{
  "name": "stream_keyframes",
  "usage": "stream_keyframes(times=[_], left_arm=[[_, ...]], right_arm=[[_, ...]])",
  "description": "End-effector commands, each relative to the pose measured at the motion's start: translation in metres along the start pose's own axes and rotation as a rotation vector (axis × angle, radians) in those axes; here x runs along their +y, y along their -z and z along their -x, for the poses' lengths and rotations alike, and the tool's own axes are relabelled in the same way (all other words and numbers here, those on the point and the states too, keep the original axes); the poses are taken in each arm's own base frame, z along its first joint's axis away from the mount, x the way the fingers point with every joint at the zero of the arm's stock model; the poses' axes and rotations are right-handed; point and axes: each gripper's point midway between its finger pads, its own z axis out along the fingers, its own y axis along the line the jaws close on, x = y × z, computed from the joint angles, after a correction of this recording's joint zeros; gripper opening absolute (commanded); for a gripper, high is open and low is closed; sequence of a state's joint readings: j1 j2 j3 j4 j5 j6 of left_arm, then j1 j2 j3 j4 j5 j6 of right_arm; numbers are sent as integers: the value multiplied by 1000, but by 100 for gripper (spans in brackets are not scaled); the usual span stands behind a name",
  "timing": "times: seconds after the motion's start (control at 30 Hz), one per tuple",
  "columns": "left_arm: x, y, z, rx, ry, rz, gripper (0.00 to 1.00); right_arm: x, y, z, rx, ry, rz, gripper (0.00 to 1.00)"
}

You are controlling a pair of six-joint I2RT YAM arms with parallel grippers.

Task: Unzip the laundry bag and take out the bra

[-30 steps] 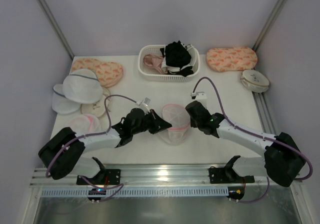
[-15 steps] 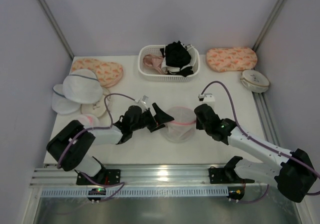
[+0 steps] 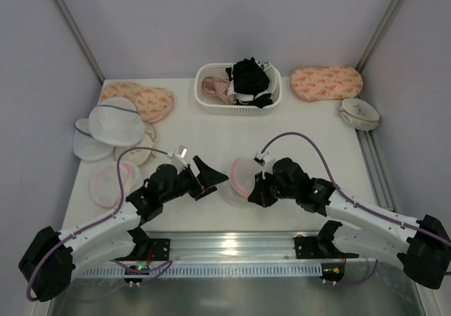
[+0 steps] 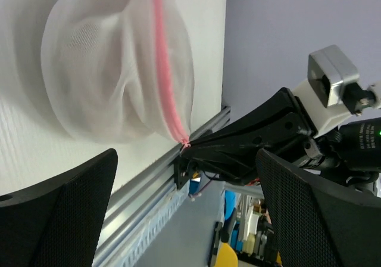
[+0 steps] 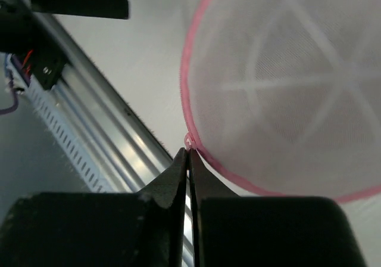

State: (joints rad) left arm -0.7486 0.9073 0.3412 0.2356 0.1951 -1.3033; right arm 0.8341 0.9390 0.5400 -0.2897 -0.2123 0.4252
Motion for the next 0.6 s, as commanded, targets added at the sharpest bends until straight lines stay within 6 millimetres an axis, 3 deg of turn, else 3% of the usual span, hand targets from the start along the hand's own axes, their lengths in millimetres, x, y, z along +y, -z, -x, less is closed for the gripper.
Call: stream_keyframes(times=[0.0, 0.27, 0.57], left_arm=[[14, 10, -26, 97, 57, 63, 99], [9, 0, -35, 125, 82, 31, 99], [-2, -42, -50, 178, 36, 3, 97]], right_arm=[[55, -1, 8, -3, 90, 269, 4], [63, -25, 15, 12, 108, 279, 4], [63, -28, 13, 7, 123, 266, 4]])
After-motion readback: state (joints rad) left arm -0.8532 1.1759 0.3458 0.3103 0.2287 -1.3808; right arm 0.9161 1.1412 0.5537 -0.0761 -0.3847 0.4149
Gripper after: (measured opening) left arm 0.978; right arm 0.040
